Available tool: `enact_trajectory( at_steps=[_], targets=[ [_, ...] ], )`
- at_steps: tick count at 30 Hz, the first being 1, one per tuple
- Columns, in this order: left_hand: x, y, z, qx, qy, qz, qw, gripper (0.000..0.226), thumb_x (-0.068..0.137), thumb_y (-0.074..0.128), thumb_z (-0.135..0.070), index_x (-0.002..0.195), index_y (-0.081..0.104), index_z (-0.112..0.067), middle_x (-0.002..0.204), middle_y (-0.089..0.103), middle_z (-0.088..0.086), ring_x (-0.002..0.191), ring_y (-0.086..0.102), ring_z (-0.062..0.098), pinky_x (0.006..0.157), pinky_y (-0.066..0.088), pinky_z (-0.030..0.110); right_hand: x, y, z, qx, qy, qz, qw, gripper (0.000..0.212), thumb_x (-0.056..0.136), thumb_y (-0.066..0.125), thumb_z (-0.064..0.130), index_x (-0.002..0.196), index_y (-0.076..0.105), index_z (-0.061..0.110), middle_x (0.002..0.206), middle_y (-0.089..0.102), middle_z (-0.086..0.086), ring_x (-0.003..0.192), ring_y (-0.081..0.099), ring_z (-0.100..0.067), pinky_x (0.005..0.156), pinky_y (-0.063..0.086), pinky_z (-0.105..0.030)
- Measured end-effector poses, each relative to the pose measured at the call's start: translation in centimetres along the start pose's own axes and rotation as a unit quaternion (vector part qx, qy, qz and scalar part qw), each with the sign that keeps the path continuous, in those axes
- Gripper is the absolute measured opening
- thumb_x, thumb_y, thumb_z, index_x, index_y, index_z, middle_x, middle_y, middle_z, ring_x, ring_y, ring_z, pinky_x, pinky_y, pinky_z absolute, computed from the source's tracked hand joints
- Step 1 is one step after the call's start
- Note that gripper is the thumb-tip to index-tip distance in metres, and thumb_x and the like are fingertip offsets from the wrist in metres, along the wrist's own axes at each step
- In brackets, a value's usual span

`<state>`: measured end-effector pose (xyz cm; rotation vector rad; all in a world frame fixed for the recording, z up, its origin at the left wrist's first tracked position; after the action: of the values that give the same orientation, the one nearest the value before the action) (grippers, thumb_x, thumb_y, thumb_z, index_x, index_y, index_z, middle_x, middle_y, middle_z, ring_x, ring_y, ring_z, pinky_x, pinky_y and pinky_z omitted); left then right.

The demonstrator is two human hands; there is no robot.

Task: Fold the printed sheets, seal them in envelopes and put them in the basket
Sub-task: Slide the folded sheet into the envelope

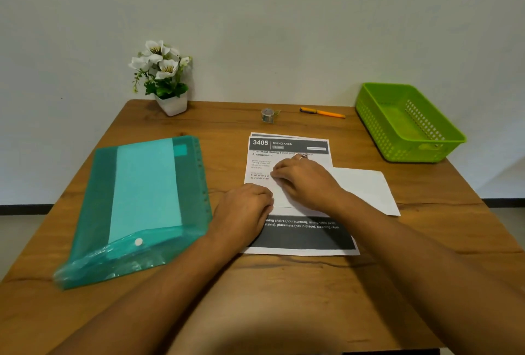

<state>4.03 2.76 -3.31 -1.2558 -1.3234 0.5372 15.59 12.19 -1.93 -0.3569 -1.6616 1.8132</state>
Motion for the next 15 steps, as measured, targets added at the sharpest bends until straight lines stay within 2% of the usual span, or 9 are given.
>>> enact_trajectory(
  at_steps=[3, 8, 11, 15],
  targets=[
    [-0.3, -0.1, -0.2, -0.001, 0.0, -0.025, 1.0, 0.015, 0.092, 0.067, -0.022, 0.097, 0.079, -0.015, 0.102, 0.076, -0.001, 0.09, 0.069, 0.023, 0.075, 0.057, 0.039, -1.2, 0.2, 1.5, 0.004, -0.054, -0.006, 0.999, 0.026, 0.1, 0.057, 0.023, 0.112, 0.079, 0.017, 0.118, 0.076, 0.003, 0.1, 0.065, -0.025, 0.081, 0.054, -0.038],
    [-0.6, -0.1, -0.3, -0.007, 0.003, -0.041, 0.999, 0.018, 0.093, 0.063, -0.022, 0.097, 0.079, -0.015, 0.101, 0.075, -0.001, 0.091, 0.067, 0.021, 0.075, 0.055, 0.039, -2.1, 0.0, 1.9, 0.006, -0.094, -0.023, 0.995, 0.024, 0.102, 0.059, 0.023, 0.114, 0.079, 0.018, 0.119, 0.076, 0.005, 0.098, 0.065, -0.022, 0.081, 0.054, -0.037],
    [-0.6, 0.0, -0.2, -0.019, -0.002, -0.042, 0.999, 0.017, 0.093, 0.064, -0.022, 0.096, 0.079, -0.015, 0.104, 0.075, -0.003, 0.095, 0.068, 0.021, 0.077, 0.056, 0.04, -0.5, 0.0, 0.8, -0.006, -0.067, -0.033, 0.997, 0.029, 0.105, 0.053, 0.028, 0.117, 0.078, 0.02, 0.123, 0.075, 0.006, 0.1, 0.065, -0.023, 0.081, 0.056, -0.039],
    [-0.6, -0.1, -0.1, -0.02, -0.007, -0.041, 0.999, 0.014, 0.092, 0.067, -0.021, 0.095, 0.079, -0.015, 0.105, 0.075, -0.004, 0.096, 0.068, 0.02, 0.077, 0.056, 0.039, 1.5, -0.4, -0.5, -0.011, -0.027, -0.045, 0.999, 0.026, 0.104, 0.056, 0.028, 0.114, 0.079, 0.021, 0.121, 0.075, 0.008, 0.102, 0.067, -0.023, 0.081, 0.058, -0.042]
  ],
)
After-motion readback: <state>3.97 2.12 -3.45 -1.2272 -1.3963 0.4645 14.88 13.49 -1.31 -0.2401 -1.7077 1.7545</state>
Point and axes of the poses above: each hand's wrist, its own x-axis towards the middle knuckle, its own y-axis out of the palm, z = x × y, the point moved 6 cm from there along x, towards the middle knuckle
